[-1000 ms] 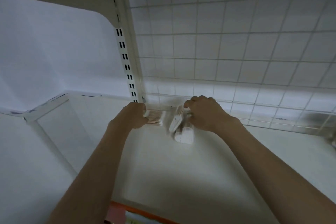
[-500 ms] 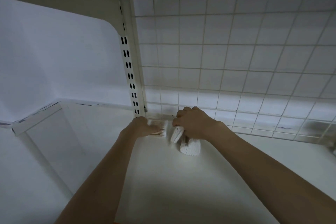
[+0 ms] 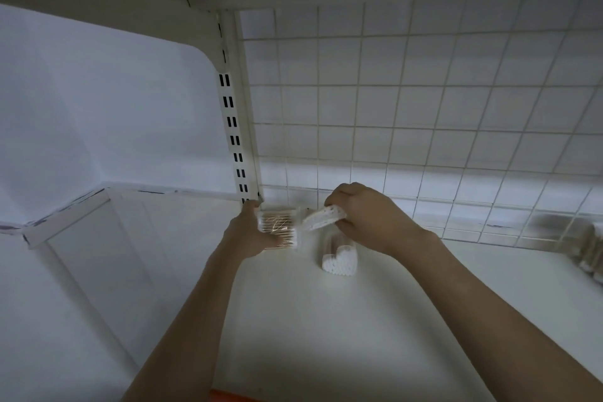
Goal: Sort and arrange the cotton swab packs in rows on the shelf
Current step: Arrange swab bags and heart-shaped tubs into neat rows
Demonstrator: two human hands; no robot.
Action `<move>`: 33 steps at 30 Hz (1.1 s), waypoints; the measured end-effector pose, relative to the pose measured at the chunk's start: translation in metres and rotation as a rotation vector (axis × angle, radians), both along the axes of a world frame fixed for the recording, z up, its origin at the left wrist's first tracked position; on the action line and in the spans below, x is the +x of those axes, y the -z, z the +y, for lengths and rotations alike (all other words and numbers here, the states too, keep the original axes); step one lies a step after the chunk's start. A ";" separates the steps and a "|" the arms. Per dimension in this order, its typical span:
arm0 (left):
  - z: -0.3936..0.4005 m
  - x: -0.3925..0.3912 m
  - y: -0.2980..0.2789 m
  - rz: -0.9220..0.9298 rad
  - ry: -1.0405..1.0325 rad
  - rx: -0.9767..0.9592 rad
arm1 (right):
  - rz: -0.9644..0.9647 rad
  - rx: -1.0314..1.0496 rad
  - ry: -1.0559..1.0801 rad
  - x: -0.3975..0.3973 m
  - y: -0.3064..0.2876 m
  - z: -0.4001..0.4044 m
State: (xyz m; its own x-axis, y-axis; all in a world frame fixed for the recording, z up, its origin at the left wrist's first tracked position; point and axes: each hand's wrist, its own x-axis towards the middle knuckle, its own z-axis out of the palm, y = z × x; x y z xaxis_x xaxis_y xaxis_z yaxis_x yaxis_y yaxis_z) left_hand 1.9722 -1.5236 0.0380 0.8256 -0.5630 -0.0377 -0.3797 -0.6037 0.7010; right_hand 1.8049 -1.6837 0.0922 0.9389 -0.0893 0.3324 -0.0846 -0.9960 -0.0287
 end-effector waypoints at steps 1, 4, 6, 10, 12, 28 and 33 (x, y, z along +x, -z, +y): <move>0.004 -0.007 -0.001 -0.041 0.005 -0.001 | -0.030 0.040 0.017 -0.009 -0.003 0.002; 0.016 -0.034 -0.007 -0.142 0.015 -0.029 | -0.127 0.156 0.065 -0.038 -0.006 0.008; 0.021 -0.055 -0.010 -0.169 0.002 -0.098 | -0.189 0.222 0.107 -0.060 -0.003 0.012; 0.018 -0.102 -0.018 -0.185 -0.016 -0.271 | -0.281 0.302 0.194 -0.107 0.008 0.021; 0.014 -0.125 -0.022 -0.175 -0.007 -0.377 | -0.314 0.347 0.234 -0.128 0.014 0.024; -0.060 -0.235 -0.003 0.049 0.440 -0.466 | -0.385 0.535 0.598 -0.268 0.035 0.006; -0.083 -0.257 -0.005 0.055 0.430 -0.521 | -0.312 0.418 0.649 -0.303 0.022 -0.016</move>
